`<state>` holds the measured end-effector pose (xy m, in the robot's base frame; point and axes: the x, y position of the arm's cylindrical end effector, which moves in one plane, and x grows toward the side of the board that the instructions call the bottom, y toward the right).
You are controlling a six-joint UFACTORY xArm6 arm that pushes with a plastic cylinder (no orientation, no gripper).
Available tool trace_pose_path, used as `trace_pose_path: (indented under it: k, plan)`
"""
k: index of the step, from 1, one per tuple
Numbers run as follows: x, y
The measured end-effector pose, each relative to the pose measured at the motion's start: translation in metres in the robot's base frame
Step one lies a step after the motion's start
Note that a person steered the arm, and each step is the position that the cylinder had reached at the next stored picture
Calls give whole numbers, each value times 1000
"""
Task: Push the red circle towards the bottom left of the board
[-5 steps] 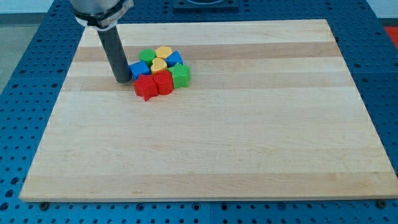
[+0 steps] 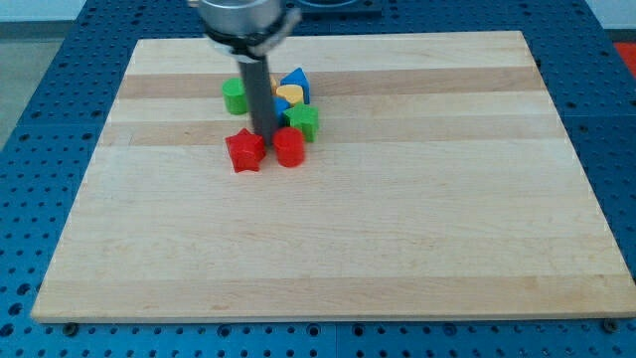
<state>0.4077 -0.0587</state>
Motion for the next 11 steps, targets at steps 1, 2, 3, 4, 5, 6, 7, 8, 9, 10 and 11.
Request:
trace_pose_path:
  k: [1, 2, 3, 4, 5, 6, 7, 8, 9, 10, 11]
  plan:
    - [19, 43]
    - [33, 39]
    - [67, 30]
    - [68, 30]
    - [82, 31]
    - [88, 45]
    - [88, 87]
    - [88, 128]
    - [88, 162]
    - [88, 182]
    - [91, 199]
